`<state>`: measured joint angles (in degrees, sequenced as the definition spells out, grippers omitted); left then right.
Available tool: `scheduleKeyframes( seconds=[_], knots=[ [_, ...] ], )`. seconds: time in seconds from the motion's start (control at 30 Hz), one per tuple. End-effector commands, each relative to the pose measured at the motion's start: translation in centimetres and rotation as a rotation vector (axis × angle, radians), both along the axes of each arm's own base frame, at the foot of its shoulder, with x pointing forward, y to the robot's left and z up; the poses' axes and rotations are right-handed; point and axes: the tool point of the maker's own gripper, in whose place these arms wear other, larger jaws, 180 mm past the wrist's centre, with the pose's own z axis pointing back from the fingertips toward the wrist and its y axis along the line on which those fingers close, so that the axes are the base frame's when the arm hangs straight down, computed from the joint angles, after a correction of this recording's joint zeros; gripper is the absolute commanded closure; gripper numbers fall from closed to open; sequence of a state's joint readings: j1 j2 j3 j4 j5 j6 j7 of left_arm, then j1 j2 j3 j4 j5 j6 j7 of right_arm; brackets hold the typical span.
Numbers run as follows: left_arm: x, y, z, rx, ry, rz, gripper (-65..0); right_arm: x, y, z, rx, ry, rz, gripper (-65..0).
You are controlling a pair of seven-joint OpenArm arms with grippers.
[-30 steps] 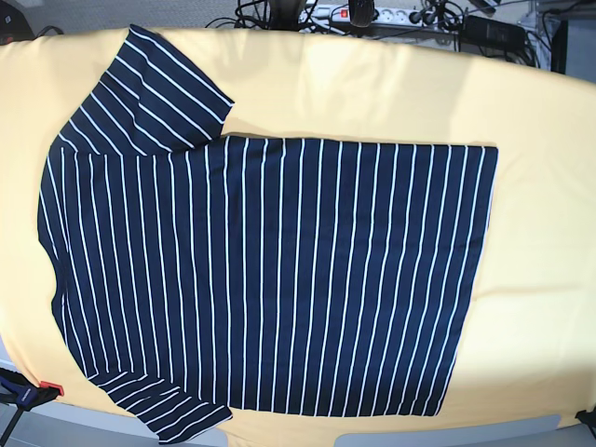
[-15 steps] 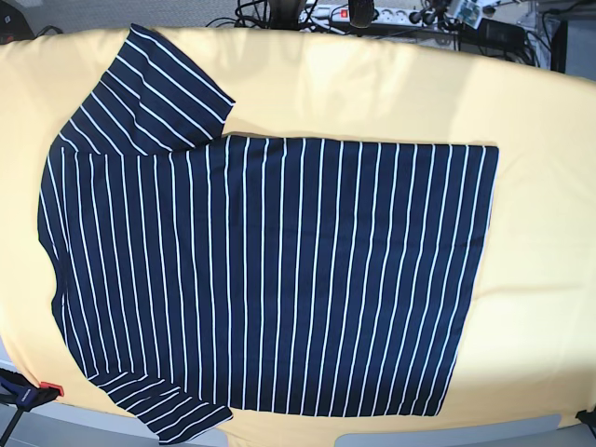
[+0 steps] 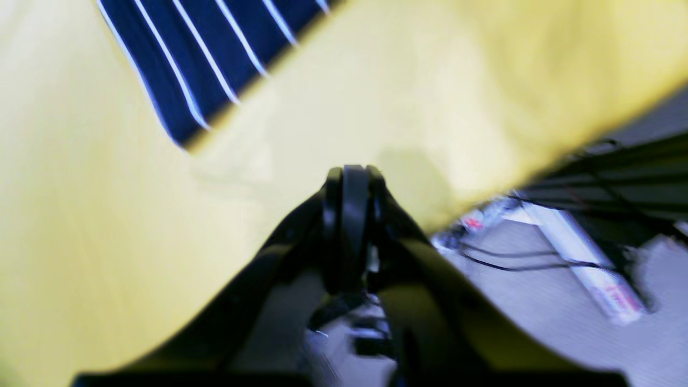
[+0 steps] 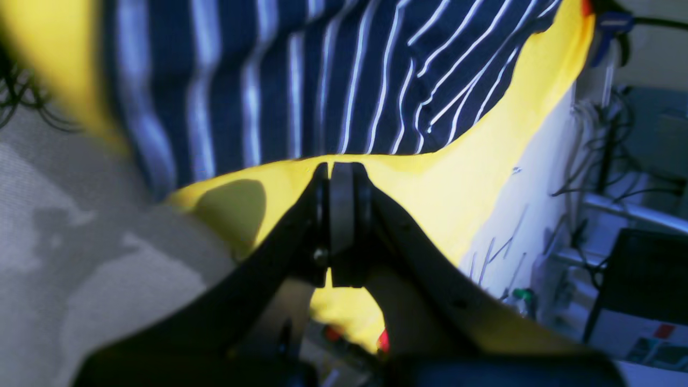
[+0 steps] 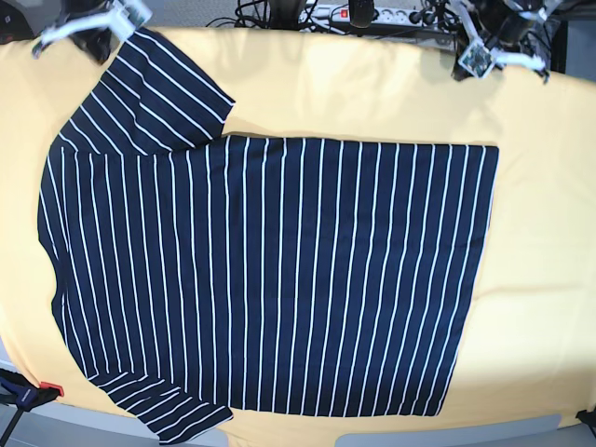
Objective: Fold the T-shirt properly
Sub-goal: 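Move right gripper to the shoulder seam and left gripper to the hem corner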
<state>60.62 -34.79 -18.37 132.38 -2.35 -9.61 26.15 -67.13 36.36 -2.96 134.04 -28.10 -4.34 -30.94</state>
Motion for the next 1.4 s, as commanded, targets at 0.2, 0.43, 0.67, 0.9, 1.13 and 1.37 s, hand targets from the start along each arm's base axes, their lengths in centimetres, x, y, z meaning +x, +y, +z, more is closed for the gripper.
scheduleKeyframes(
  seconds=[0.2, 0.43, 0.67, 0.9, 1.13, 1.37],
  knots=[
    [4.2, 3.5, -0.9, 0.172, -0.093, -0.216, 0.0, 4.2, 1.6, 1.2, 0.17, -0.06, 0.027, 0.0],
    [8.1, 8.2, -2.0, 0.286, -0.12, -0.425, -26.5, 4.5, 2.6, 1.3, 0.243, -0.06, 0.033, 0.0],
    [11.8, 10.2, -0.2, 0.262, -0.174, -0.477, -37.9, 4.5, 2.6, 1.2, 0.249, -0.064, 0.019, 0.0],
    [11.5, 8.6, -1.8, 0.276, -0.15, -0.562, -37.9, 4.5, 2.6, 1.2, 0.249, -0.064, 0.019, 0.0],
    [10.7, 8.0, -4.0, 0.412, -0.107, -0.735, -37.9, 4.5, 2.6, 1.2, 0.249, -0.064, 0.019, 0.0],
    [13.0, 8.9, -3.3, 0.434, -0.141, -0.717, -37.7, 4.4, 2.5, 1.2, 0.248, -0.059, 0.017, 0.0]
  ],
)
